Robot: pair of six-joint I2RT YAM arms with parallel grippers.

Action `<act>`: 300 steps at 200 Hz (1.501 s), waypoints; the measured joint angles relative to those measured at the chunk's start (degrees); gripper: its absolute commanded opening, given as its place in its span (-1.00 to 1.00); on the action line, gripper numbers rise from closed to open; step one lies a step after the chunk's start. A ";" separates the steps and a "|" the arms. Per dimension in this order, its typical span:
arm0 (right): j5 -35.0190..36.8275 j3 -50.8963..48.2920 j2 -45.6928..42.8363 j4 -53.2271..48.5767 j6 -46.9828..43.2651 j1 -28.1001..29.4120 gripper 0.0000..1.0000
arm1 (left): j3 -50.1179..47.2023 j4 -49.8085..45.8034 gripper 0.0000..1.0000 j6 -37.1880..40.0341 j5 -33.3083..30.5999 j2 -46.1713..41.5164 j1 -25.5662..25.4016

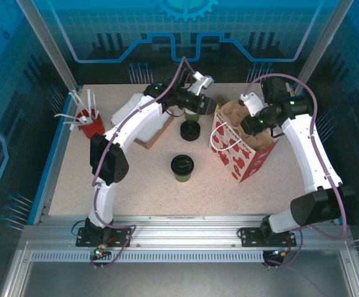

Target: Pack the takeout coffee

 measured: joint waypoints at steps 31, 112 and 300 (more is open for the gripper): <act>0.11 0.00 -0.13 -0.81 0.24 0.04 -0.61 | 0.09 -0.63 -0.13 0.02 0.00 0.04 0.00; 0.68 -0.33 -0.13 -2.01 1.11 0.04 -0.61 | 0.31 -0.79 -0.11 0.02 -0.02 0.04 0.00; 2.69 -1.51 -0.11 -1.81 2.36 1.64 -0.61 | 0.74 -0.98 0.12 1.57 0.00 0.04 0.00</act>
